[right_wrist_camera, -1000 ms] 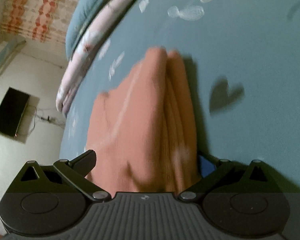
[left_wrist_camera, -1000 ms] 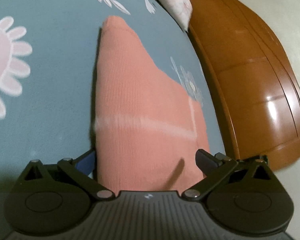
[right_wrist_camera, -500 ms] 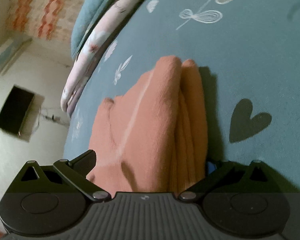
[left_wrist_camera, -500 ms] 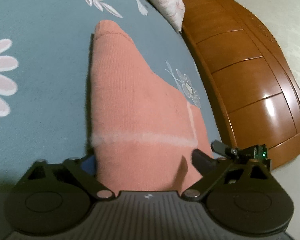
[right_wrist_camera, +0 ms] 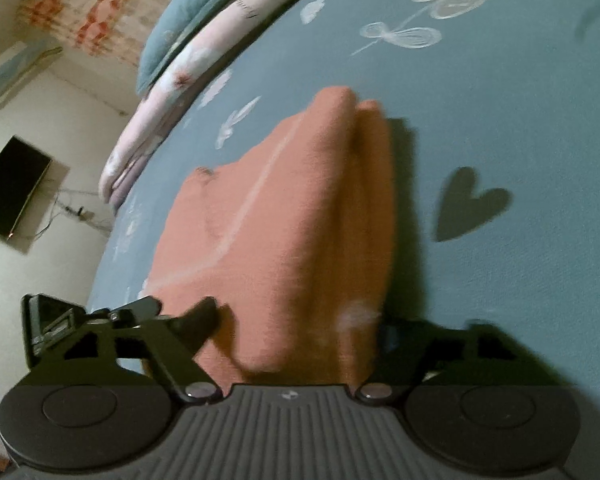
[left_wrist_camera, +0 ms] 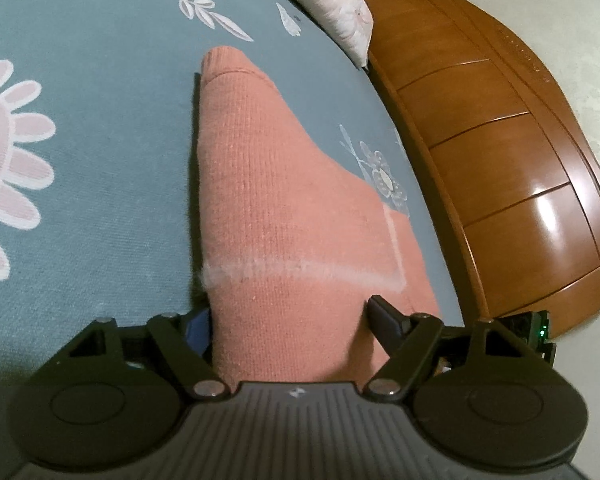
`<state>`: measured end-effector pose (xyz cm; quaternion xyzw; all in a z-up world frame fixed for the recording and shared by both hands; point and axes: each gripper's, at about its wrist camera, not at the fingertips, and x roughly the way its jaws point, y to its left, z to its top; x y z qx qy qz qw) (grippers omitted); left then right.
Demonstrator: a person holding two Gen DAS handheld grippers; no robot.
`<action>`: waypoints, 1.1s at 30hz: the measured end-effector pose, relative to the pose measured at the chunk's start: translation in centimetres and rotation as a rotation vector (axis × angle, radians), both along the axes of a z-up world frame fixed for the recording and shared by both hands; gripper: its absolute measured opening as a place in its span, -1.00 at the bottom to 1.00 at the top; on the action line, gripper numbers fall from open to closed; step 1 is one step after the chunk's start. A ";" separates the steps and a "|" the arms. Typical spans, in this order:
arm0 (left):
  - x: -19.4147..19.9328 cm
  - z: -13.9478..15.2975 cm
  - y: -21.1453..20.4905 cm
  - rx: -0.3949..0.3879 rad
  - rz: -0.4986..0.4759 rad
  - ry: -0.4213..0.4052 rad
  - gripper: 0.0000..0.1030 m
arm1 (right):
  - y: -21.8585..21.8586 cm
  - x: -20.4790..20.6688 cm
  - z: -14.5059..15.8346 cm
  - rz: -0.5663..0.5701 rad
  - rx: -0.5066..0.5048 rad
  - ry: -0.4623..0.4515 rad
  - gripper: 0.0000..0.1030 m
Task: Fold clothes
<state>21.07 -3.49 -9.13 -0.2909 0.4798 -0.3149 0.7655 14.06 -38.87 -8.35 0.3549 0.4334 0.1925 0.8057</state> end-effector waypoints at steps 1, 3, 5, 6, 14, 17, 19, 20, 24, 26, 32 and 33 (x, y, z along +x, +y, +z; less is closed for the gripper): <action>0.0 0.1 -0.1 0.009 0.003 -0.001 0.50 | -0.4 -0.1 -0.3 -0.011 0.022 0.004 0.26; -0.1 0.3 -0.4 0.029 0.009 -0.003 0.50 | -0.4 -0.4 -0.3 -0.018 0.012 -0.009 0.23; -0.4 0.8 -0.8 0.058 0.016 -0.010 0.50 | 0.5 -0.7 0.4 -0.010 -0.065 -0.044 0.20; -0.6 1.0 -1.0 0.067 0.017 -0.015 0.50 | 1.1 -0.9 0.9 -0.005 -0.113 -0.065 0.19; -2.1 4.2 -2.4 0.154 -0.003 -0.115 0.35 | 2.7 -2.5 4.1 0.006 -0.296 -0.193 0.05; -2.7 5.6 -3.2 0.167 -0.025 -0.156 0.28 | 2.6 -2.9 4.9 -0.001 -0.309 -0.220 0.04; -2.9 6.4 -4.0 0.173 -0.041 -0.181 0.23 | 2.8 -3.0 5.6 -0.003 -0.320 -0.236 0.04; -3.0 6.8 -4.5 0.177 -0.049 -0.193 0.22 | 2.8 -3.1 5.9 -0.005 -0.327 -0.244 0.04; -3.9 7.9 -6.1 0.190 -0.075 -0.247 0.20 | 2.1 -3.8 7.2 -0.019 -0.362 -0.274 0.04; -3.9 8.4 -7.3 0.182 -0.084 -0.258 0.18 | 1.4 -4.0 7.7 -0.032 -0.379 -0.286 0.04; -3.2 9.3 -11.5 0.155 -0.121 -0.291 0.18 | -2.5 -4.9 9.3 -0.099 -0.412 -0.315 0.04; -3.1 9.4 -12.4 0.146 -0.129 -0.296 0.18 | -3.2 -5.0 9.5 -0.111 -0.420 -0.319 0.04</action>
